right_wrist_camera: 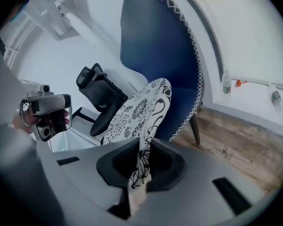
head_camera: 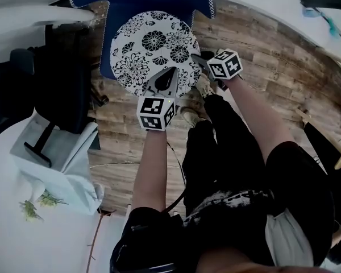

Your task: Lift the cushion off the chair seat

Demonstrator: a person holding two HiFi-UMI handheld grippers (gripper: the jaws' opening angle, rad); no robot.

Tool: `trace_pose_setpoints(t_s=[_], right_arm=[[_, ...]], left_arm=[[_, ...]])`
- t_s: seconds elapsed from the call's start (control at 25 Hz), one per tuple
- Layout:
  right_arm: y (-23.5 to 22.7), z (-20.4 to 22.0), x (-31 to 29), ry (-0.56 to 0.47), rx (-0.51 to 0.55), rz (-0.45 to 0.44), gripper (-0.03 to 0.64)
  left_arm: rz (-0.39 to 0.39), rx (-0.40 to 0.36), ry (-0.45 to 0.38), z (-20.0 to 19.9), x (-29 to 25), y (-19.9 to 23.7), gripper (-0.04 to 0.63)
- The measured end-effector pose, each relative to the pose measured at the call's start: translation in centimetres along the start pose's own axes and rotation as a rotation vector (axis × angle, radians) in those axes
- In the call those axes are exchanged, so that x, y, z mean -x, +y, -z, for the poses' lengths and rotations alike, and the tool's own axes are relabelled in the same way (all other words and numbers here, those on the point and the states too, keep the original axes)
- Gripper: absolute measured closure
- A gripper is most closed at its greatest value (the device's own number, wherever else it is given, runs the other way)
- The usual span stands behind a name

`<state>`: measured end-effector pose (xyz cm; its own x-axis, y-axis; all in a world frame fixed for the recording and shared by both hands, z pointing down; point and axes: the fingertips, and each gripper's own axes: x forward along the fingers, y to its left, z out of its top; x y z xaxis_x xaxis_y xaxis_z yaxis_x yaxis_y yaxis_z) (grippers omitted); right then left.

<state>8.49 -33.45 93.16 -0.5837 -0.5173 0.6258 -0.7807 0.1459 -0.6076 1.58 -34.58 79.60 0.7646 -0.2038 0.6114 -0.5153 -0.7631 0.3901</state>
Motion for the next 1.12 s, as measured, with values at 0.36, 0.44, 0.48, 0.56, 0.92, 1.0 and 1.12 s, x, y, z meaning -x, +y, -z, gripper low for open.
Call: trace_pose_setpoints(t_s=[0.36, 0.44, 0.48, 0.56, 0.92, 1.0, 1.12], right_arm=[[6.6, -4.6, 3.9, -0.048, 0.163, -0.048, 0.580], [8.5, -6.5, 4.8, -0.062, 0.207, -0.057, 0.580], [9.5, -7.4, 5.3, -0.071, 0.227, -0.063, 0.580], [11.1, -8.9, 6.8, -0.093, 0.260, -0.069, 0.580], [17.3, -14.5, 13.2, -0.211, 0.330, -0.087, 0.580], [18.7, -15.7, 14.7, -0.235, 0.353, -0.090, 0.580], [21.1, -17.4, 16.9, -0.269, 0.405, -0.088, 0.580]], left_arm=[[-0.074, -0.080, -0.005, -3.2, 5.4, -0.2, 0.583], [-0.089, -0.080, -0.034, -5.1, 6.9, -0.1, 0.583], [-0.095, -0.080, -0.050, -6.1, 7.7, -0.2, 0.583], [-0.104, -0.079, -0.083, -8.0, 9.1, -0.6, 0.583], [-0.187, -0.088, -0.179, -12.7, 17.2, -2.2, 0.583], [-0.197, -0.082, -0.205, -13.2, 18.6, -2.9, 0.583], [-0.209, -0.076, -0.237, -13.5, 20.6, -3.8, 0.583]])
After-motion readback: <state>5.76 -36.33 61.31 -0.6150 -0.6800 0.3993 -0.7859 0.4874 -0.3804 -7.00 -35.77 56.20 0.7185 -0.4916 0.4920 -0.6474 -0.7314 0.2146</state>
